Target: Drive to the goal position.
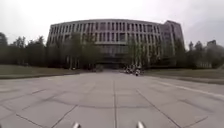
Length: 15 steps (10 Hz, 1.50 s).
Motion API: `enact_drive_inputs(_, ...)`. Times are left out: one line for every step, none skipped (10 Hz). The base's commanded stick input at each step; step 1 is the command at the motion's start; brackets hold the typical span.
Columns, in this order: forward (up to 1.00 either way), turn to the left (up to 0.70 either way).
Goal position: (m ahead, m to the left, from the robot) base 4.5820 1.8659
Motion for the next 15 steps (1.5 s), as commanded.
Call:
enact_drive_inputs(0.50,0.00)
enact_drive_inputs(0.50,0.00)
enact_drive_inputs(0.50,0.00)
enact_drive_inputs(0.50,0.00)
enact_drive_inputs(0.50,0.00)
enact_drive_inputs(0.50,0.00)
enact_drive_inputs(0.50,0.00)
enact_drive_inputs(0.50,0.00)
enact_drive_inputs(0.50,0.00)
enact_drive_inputs(0.50,0.00)
enact_drive_inputs(0.50,0.00)
enact_drive_inputs(0.50,0.00)
enact_drive_inputs(0.50,0.00)
enact_drive_inputs(0.50,0.00)
enact_drive_inputs(0.50,0.00)
